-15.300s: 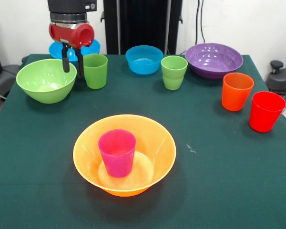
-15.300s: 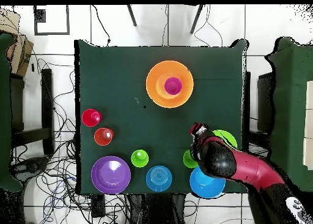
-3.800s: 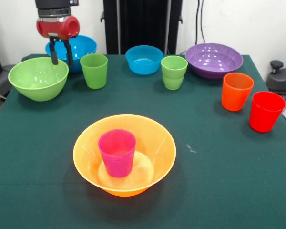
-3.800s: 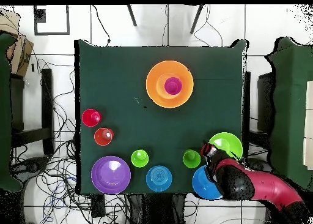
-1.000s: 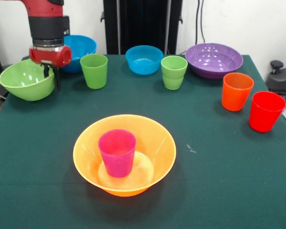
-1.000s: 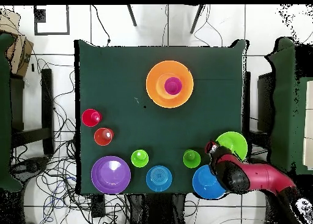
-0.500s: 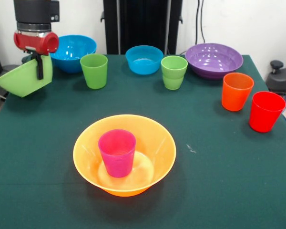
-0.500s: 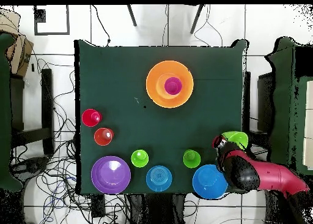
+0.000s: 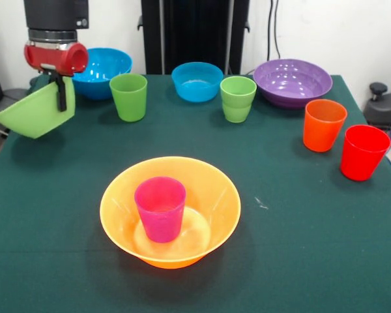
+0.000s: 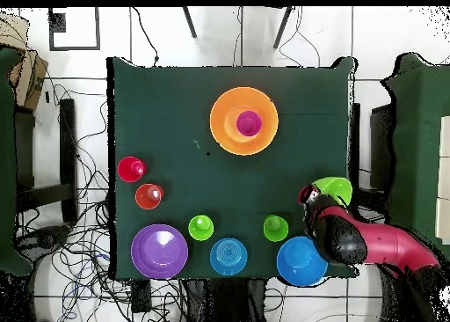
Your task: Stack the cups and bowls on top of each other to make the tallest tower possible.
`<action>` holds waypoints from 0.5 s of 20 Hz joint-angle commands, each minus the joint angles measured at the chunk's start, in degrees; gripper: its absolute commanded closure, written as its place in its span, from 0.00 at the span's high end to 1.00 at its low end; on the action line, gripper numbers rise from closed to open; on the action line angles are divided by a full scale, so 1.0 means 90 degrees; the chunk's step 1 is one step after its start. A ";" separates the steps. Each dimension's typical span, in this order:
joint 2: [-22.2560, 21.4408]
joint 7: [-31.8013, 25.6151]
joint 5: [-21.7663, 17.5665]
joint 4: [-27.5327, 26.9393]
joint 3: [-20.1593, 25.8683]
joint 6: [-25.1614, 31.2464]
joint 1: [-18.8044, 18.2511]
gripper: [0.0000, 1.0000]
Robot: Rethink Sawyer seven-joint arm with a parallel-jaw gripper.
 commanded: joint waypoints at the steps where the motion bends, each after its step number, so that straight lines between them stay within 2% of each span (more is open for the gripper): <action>1: -0.0192 -0.0115 0.0296 -0.0145 0.0271 0.0731 0.0597 0.00; 6: -0.0236 -0.0129 0.0446 -0.0112 0.0243 0.0760 0.0734 0.00; 10: -0.0479 -0.0444 0.0618 -0.0016 0.0428 0.0978 0.0623 0.00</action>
